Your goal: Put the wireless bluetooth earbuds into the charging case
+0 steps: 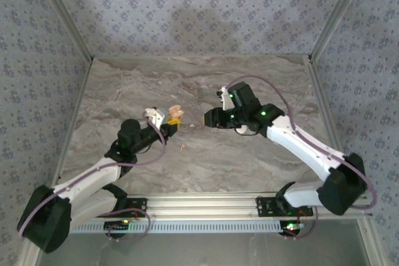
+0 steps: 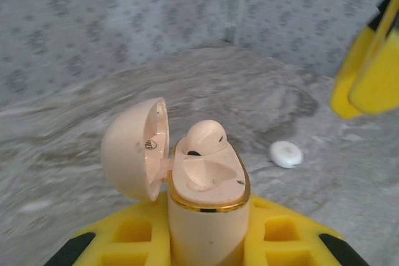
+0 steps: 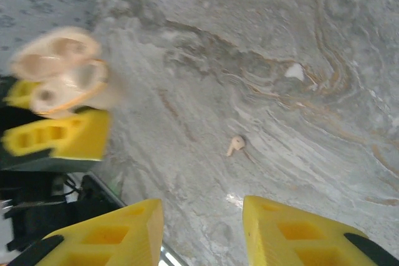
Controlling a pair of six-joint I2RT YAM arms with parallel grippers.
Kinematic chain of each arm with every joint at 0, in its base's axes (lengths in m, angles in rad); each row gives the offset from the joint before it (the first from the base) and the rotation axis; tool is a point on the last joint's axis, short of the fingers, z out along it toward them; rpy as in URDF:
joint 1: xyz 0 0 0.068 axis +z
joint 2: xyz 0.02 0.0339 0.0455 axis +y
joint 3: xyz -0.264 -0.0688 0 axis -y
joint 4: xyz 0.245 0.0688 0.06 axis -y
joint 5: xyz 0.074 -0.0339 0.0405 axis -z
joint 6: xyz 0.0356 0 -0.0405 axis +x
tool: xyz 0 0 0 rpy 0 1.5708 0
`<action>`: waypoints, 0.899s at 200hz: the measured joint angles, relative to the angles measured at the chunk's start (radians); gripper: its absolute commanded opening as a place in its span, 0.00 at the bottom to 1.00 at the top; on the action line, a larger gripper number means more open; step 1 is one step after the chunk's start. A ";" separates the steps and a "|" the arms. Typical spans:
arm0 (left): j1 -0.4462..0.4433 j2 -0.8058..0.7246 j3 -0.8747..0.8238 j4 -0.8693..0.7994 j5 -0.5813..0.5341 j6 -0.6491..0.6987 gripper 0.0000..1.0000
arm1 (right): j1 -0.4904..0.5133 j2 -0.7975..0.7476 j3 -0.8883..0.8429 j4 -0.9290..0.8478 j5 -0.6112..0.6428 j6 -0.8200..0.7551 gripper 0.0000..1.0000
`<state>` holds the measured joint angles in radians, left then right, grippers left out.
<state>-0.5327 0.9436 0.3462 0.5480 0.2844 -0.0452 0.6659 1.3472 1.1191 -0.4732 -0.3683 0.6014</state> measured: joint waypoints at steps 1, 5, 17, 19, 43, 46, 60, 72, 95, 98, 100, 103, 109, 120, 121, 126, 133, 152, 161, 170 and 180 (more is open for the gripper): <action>0.002 -0.003 -0.002 -0.002 -0.003 -0.002 0.12 | 0.000 0.003 0.002 -0.001 0.002 0.001 0.39; 0.013 -0.025 -0.011 -0.011 -0.016 -0.012 0.12 | 0.004 0.022 0.007 -0.003 0.008 0.011 0.39; 0.047 -0.079 -0.034 -0.043 -0.051 -0.041 0.13 | 0.021 0.077 0.018 -0.010 0.027 0.047 0.39; 0.052 -0.087 -0.037 -0.048 -0.055 -0.046 0.13 | 0.023 0.084 0.019 -0.011 0.029 0.052 0.39; 0.122 -0.190 -0.071 -0.128 -0.117 -0.102 0.13 | 0.069 0.202 0.061 -0.055 0.082 0.128 0.39; 0.129 -0.202 -0.073 -0.138 -0.122 -0.108 0.13 | 0.074 0.220 0.069 -0.062 0.088 0.137 0.39; 0.157 -0.249 -0.084 -0.181 -0.144 -0.133 0.13 | 0.097 0.296 0.117 -0.097 0.108 0.168 0.39; 0.176 -0.283 -0.092 -0.212 -0.156 -0.150 0.13 | 0.114 0.359 0.161 -0.122 0.122 0.186 0.39; 0.206 -0.333 -0.101 -0.262 -0.177 -0.176 0.13 | 0.142 0.476 0.263 -0.182 0.139 0.201 0.39; 0.208 -0.339 -0.104 -0.266 -0.178 -0.177 0.13 | 0.145 0.490 0.277 -0.189 0.142 0.204 0.39; 0.209 -0.342 -0.105 -0.267 -0.179 -0.179 0.13 | 0.148 0.500 0.287 -0.196 0.142 0.204 0.39; 0.212 -0.347 -0.107 -0.270 -0.181 -0.182 0.13 | 0.151 0.512 0.301 -0.204 0.145 0.204 0.39; 0.216 -0.356 -0.111 -0.280 -0.183 -0.185 0.13 | 0.158 0.540 0.328 -0.217 0.147 0.204 0.40; 0.219 -0.367 -0.116 -0.292 -0.186 -0.190 0.13 | 0.171 0.582 0.370 -0.238 0.150 0.205 0.40; 0.219 -0.367 -0.116 -0.293 -0.187 -0.190 0.13 | 0.171 0.584 0.373 -0.240 0.150 0.205 0.40; 0.219 -0.369 -0.119 -0.296 -0.189 -0.192 0.13 | 0.177 0.603 0.391 -0.249 0.152 0.207 0.40; 0.219 -0.371 -0.121 -0.303 -0.189 -0.192 0.13 | 0.182 0.623 0.409 -0.258 0.152 0.208 0.40; 0.219 -0.373 -0.123 -0.315 -0.189 -0.192 0.13 | 0.197 0.674 0.447 -0.282 0.152 0.219 0.40; 0.219 -0.373 -0.123 -0.317 -0.190 -0.192 0.13 | 0.201 0.696 0.457 -0.290 0.150 0.222 0.40; 0.219 -0.373 -0.123 -0.318 -0.189 -0.192 0.13 | 0.204 0.716 0.467 -0.297 0.145 0.226 0.40; 0.220 -0.373 -0.123 -0.319 -0.189 -0.192 0.13 | 0.206 0.736 0.477 -0.303 0.143 0.229 0.41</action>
<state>-0.3126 0.5709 0.2234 0.2287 0.0952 -0.2367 0.8719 2.0834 1.5963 -0.7765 -0.2256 0.8303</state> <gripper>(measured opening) 0.226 0.402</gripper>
